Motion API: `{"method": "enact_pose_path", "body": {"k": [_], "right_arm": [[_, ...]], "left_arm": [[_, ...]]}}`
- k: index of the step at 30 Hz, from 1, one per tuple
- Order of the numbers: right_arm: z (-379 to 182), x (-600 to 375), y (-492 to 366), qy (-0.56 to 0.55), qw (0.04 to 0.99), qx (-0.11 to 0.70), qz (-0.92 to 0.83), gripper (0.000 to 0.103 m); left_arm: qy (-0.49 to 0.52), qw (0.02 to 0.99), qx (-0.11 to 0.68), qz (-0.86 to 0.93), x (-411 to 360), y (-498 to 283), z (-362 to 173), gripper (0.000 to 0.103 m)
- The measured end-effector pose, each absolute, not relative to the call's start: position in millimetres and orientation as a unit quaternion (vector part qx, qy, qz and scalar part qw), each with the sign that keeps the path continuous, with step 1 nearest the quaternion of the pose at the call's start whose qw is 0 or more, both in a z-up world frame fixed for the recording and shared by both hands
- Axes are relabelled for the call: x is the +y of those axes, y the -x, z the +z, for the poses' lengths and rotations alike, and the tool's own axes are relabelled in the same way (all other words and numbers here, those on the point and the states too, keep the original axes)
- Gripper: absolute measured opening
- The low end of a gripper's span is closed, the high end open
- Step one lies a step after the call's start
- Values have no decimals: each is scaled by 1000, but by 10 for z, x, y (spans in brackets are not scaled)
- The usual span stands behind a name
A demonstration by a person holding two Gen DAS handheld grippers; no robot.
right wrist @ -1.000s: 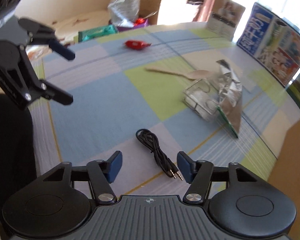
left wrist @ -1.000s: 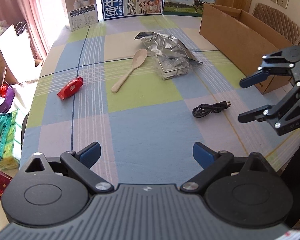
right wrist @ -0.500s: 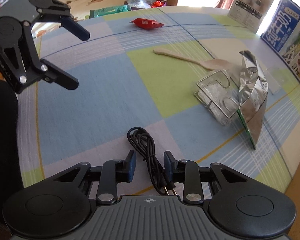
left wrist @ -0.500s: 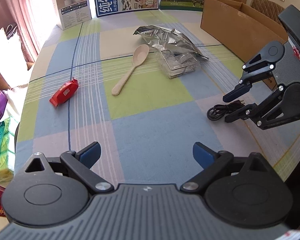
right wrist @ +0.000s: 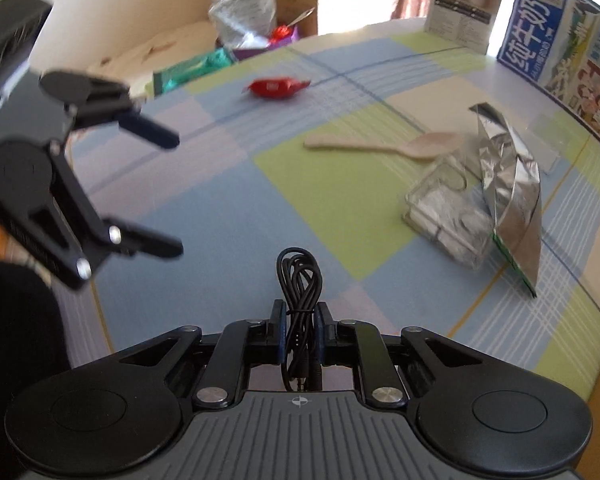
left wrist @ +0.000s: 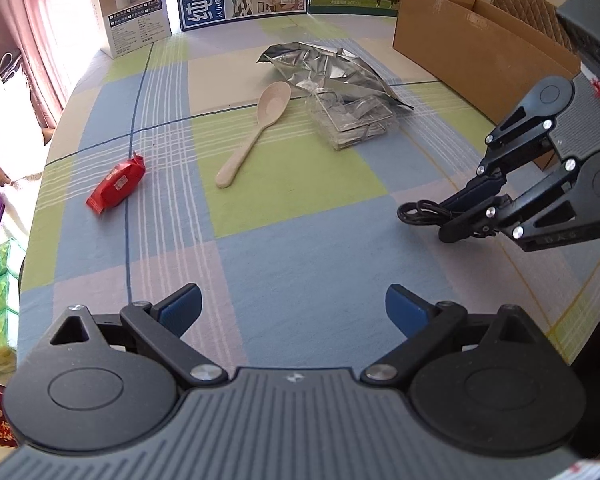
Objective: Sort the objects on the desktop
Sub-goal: 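Close the right tool on the coiled black cable and lift it, then grasp the red candy packet with the left tool while the right tool holds the cable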
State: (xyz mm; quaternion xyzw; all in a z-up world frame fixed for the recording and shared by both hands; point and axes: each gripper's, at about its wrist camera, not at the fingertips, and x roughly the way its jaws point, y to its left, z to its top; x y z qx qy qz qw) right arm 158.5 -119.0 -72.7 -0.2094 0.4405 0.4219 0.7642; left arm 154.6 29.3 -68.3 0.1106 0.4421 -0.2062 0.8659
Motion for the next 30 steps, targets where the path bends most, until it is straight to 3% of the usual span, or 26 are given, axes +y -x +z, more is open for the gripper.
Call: {"method": "enact_pose_path", "body": {"k": [9, 22, 26, 30], "right_arm": [[-527, -621, -1956, 134, 802, 444, 377, 10], [-638, -198, -2406, 132, 799, 451, 376, 10], [-703, -149, -2486, 139, 796, 453, 376, 10], [-762, -131, -2531, 141, 796, 455, 374, 10]], "left_arm": [[-173, 870, 420, -190, 635, -1882, -575, 96], [-233, 857, 404, -219, 985, -2787, -635, 82], [-233, 842, 415, -254, 1020, -2996, -726, 76], [-212, 828, 438, -280, 1071, -3179, -786, 58]]}}
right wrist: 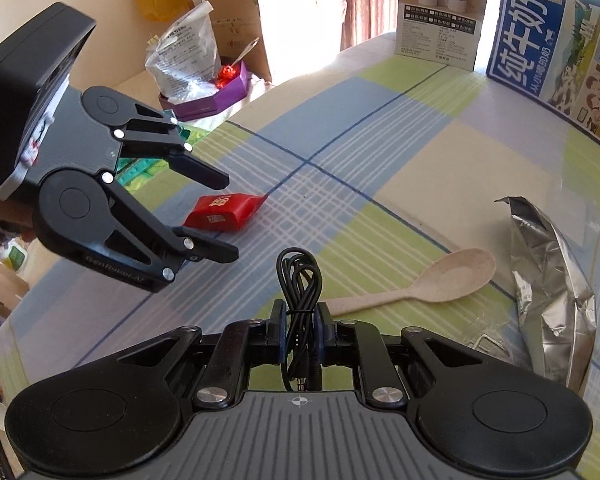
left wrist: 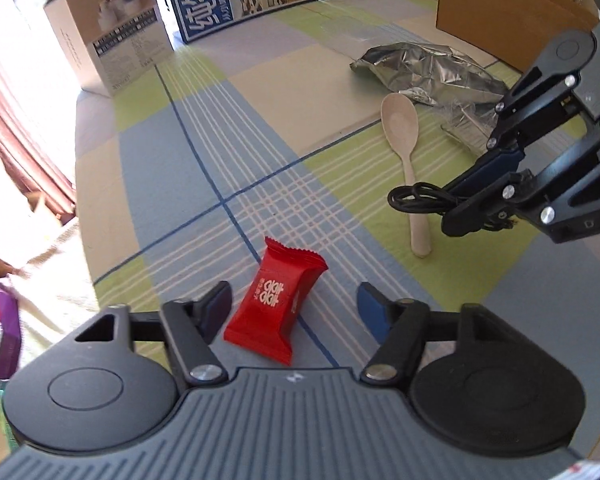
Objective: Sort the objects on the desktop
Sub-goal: 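Grasp the red candy packet with the left tool while the right tool holds the cable, then carry the cable and red candy packet over the cardboard box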
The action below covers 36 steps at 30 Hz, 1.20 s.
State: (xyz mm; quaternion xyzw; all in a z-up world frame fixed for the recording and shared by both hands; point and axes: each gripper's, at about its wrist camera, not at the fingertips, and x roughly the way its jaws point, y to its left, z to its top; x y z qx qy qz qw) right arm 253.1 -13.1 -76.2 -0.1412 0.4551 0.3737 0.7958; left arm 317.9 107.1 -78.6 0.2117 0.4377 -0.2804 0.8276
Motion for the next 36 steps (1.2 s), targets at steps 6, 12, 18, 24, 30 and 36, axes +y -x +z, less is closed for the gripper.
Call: {"method": "enact_pose_path", "body": {"k": [6, 12, 18, 24, 30, 36], "right_arm": [[-833, -129, -2575, 133, 797, 462, 366, 10], [-847, -130, -2552, 127, 799, 464, 361, 10], [-778, -213, -2442, 126, 805, 462, 349, 10], [-656, -493, -2243, 116, 813, 464, 333, 10], [-535, -917, -1947, 87, 824, 469, 306, 10], [-394, -1400, -1615, 50, 839, 469, 272, 10]], "left_arm": [[-209, 816, 454, -291, 1100, -3311, -856, 58], [-153, 820, 476, -279, 1175, -3333, -842, 29], [-153, 833, 478, -233, 1077, -3150, -811, 22], [-123, 848, 470, -211, 939, -2762, -705, 21], [-117, 850, 458, -232, 591, -2355, -533, 21], [-117, 852, 443, -251, 133, -2041, -383, 21]]}}
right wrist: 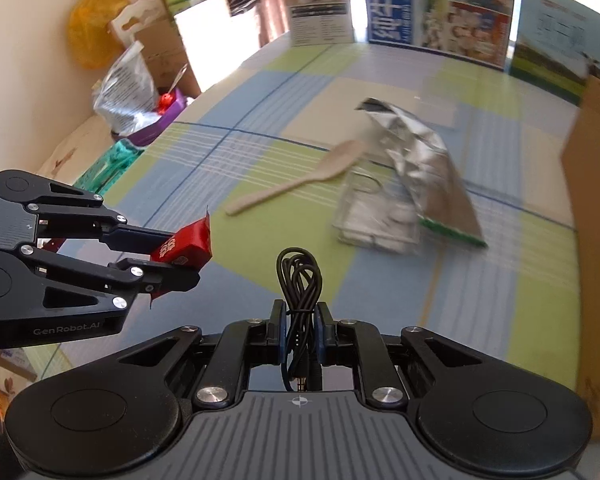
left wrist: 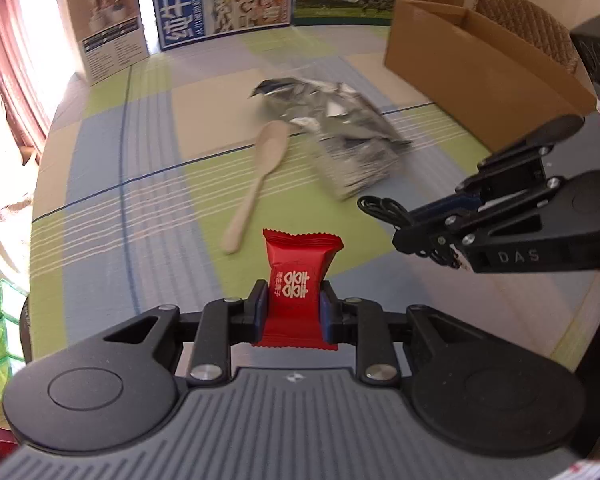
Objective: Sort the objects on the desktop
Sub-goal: 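Carry the cable and red candy packet over the cardboard box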
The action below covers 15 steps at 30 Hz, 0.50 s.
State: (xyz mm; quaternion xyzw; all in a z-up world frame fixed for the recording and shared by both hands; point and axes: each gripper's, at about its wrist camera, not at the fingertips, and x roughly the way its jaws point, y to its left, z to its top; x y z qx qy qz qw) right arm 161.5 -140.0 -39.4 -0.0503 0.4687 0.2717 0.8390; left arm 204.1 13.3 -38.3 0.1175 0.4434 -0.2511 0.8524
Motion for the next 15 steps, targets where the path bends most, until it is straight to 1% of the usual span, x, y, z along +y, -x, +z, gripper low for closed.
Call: {"method": "enact_pose_path", "body": {"k": [8, 15], "right_arm": [[-118, -1988, -1265, 32, 859, 452, 237, 10], [222, -2419, -1083, 4, 883, 419, 213, 10]], "left_arm": [[-119, 853, 430, -273, -399, -1699, -184, 21], [-114, 853, 420, -288, -816, -1487, -3, 21]]}}
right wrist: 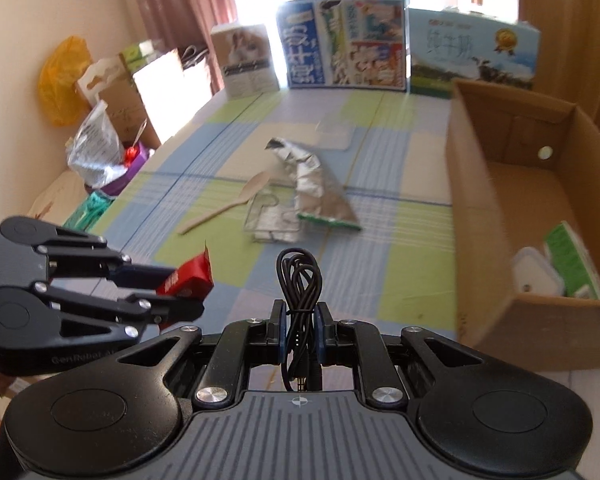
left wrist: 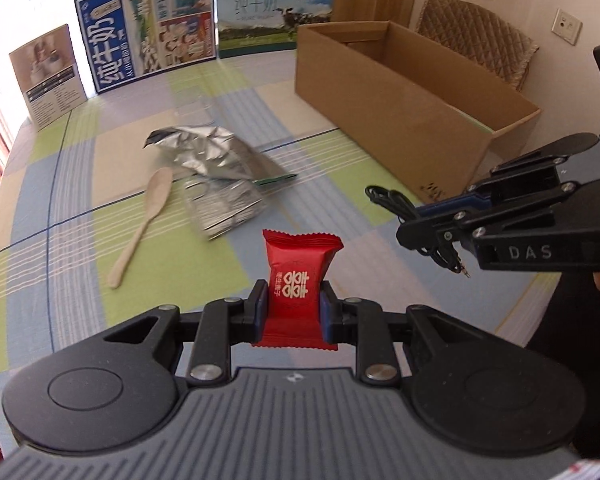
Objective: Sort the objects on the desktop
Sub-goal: 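Carry the cable and red candy packet over the cardboard box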
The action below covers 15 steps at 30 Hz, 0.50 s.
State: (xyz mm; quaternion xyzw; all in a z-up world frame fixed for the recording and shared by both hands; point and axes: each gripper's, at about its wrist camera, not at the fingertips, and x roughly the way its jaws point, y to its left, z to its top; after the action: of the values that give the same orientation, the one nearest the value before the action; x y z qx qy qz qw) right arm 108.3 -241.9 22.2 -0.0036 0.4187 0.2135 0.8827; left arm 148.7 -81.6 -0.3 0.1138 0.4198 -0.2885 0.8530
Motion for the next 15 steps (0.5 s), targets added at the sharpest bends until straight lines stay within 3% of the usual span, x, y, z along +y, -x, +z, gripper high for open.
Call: {"method": "enact_pose_path", "body": {"k": [15], "right_arm": [[619, -3331, -951, -48, 914, 370, 158, 10]], "left_arm": [[-147, 850, 393, -319, -1672, -1300, 419, 21]]}}
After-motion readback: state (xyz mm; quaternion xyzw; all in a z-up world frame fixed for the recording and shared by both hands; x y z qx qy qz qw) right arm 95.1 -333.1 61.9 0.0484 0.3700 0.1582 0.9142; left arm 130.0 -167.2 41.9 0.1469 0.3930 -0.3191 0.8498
